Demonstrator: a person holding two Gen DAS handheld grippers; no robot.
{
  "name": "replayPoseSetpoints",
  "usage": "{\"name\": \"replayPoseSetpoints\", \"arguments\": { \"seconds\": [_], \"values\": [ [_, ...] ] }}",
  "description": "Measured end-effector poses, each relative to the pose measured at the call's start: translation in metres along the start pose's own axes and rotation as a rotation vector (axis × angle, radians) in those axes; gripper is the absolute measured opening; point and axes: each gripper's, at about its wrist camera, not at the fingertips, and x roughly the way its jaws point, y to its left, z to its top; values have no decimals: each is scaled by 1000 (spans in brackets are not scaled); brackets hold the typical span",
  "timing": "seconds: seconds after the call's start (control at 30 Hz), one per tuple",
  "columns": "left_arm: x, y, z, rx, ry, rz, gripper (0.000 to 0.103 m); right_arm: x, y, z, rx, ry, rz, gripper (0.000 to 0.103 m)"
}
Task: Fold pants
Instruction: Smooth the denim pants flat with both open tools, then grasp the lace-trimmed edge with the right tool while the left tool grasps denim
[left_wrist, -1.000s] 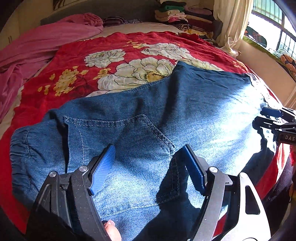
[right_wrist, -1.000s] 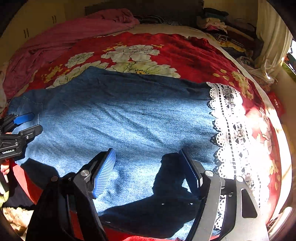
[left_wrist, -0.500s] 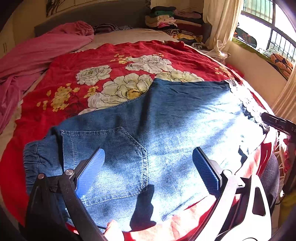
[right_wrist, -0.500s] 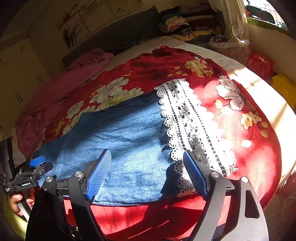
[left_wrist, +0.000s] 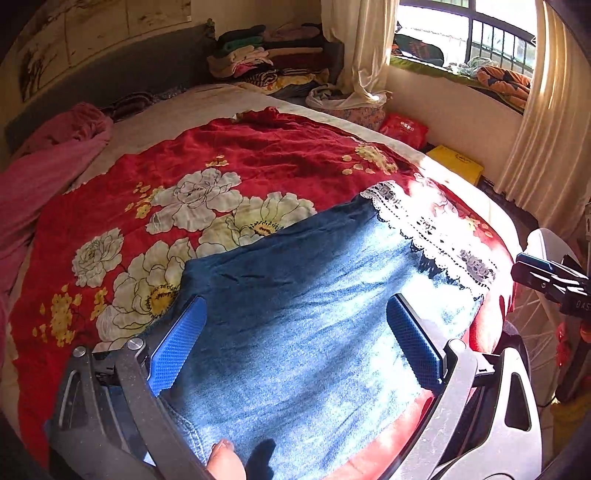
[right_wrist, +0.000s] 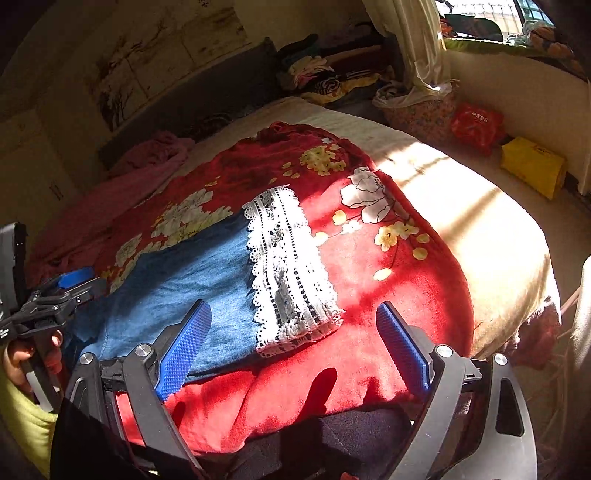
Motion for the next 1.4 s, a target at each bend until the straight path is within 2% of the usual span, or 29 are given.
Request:
{"name": "replayPoseSetpoints", "arguments": {
  "seconds": [0.13, 0.27, 0.37, 0.47, 0.53, 0.57, 0.6, 0.63, 0.7, 0.77, 0.9, 1.07, 1.13, 1.17, 1.23, 1.3, 1.4],
  "values": [
    [37, -7, 25, 40, 62, -47, 92, 20, 2, 1, 9, 29, 17, 90],
    [69, -11, 48, 63, 83, -70, 92, 38, -4, 5, 55, 44, 22, 90],
    [90, -17, 64, 81, 94, -116, 92, 47, -6, 6, 63, 53, 28, 90],
    [112, -23, 76, 101, 100, -121, 91, 53, -8, 5, 72, 62, 39, 90],
    [128, -26, 82, 96, 109, -125, 86, 55, -9, 6, 71, 63, 52, 87],
    [137, -26, 85, 88, 120, -129, 80, 56, -10, 6, 75, 64, 62, 84],
    [145, -25, 87, 75, 133, -144, 74, 57, -11, 5, 80, 65, 76, 76],
    [155, -24, 89, 58, 155, -171, 71, 58, -12, 5, 85, 66, 92, 66],
    [168, -22, 92, 29, 175, -233, 58, 58, -12, 5, 86, 62, 119, 58],
    [176, -25, 93, 37, 190, -300, 54, 59, -12, 5, 85, 55, 150, 50],
    [188, -36, 93, 77, 212, -383, 50, 70, -16, 5, 108, 91, 165, 48],
    [197, -35, 92, 14, 230, -442, 50, 75, -15, 8, 129, 99, 178, 48],
    [195, -39, 90, 20, 236, -466, 31, 75, -13, 9, 122, 104, 178, 41],
    [194, -42, 90, 25, 241, -465, 27, 75, -12, 9, 115, 105, 182, 38],
    [193, -46, 90, 37, 245, -444, 22, 74, -7, 11, 93, 102, 181, 29],
    [191, -44, 91, 23, 249, -434, 17, 69, 1, 14, 64, 89, 181, 26],
    [178, -35, 97, -4, 199, -465, 12, 55, 21, 19, 17, 62, 208, 24]
  ]
}}
